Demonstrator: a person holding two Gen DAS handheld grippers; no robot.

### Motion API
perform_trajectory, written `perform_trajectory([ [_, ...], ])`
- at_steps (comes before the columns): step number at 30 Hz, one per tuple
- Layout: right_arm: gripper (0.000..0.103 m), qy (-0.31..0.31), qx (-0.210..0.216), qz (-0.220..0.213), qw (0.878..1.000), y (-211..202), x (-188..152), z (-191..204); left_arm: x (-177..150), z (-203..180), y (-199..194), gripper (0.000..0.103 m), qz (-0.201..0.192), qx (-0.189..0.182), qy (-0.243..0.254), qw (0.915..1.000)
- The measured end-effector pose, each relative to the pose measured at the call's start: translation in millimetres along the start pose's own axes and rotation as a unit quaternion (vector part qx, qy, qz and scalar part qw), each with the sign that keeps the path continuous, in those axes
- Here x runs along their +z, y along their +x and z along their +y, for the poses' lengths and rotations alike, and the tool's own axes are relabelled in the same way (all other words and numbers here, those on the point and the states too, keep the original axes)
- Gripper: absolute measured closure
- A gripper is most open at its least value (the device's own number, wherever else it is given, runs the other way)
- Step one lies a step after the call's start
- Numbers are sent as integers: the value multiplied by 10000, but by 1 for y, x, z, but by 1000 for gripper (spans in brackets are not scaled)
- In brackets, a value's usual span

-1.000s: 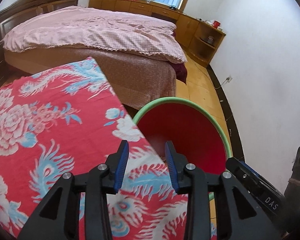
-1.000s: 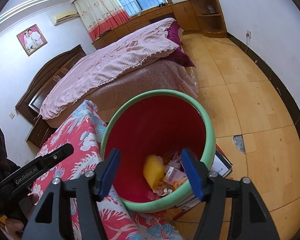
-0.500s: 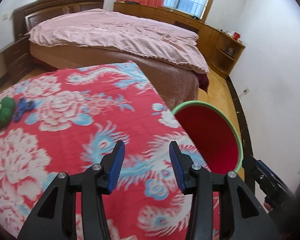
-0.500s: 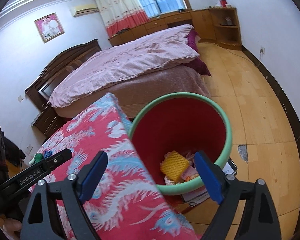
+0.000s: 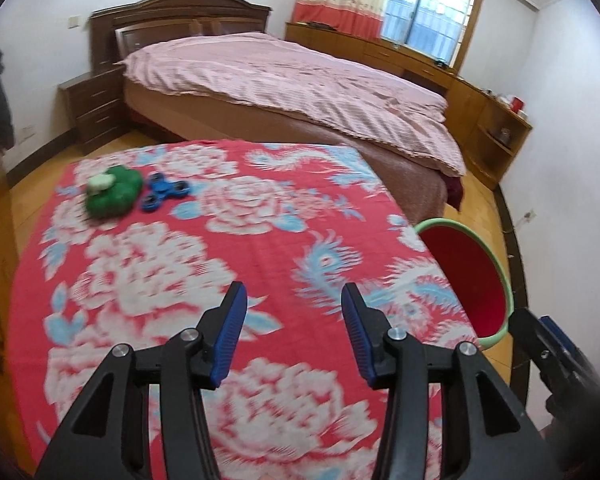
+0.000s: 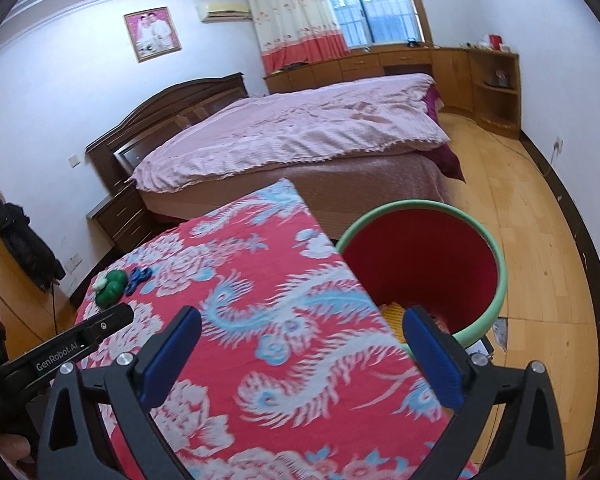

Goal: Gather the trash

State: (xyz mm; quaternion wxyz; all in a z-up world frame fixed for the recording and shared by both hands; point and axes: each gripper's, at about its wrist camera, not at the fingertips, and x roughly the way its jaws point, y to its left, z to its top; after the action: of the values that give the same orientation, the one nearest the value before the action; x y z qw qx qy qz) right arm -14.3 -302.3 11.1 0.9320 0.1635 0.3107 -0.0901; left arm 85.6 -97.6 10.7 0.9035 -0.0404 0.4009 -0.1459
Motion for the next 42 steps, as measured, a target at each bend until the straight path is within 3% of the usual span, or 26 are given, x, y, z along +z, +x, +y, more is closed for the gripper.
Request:
perform_trajectory([
  [8,1,-241,73,-58,9997,-14,-11,28,-12,25,-27,54,-159,197,-207,9995],
  [19,1,-487,150,-244,9984,-35,-23,49,-25,31,-59,54,-408,362,-194,9983],
  [42,1,-524,198,-359,9978,-48,-29,53,-34,39,-70,54,-486,555,-295,9968],
])
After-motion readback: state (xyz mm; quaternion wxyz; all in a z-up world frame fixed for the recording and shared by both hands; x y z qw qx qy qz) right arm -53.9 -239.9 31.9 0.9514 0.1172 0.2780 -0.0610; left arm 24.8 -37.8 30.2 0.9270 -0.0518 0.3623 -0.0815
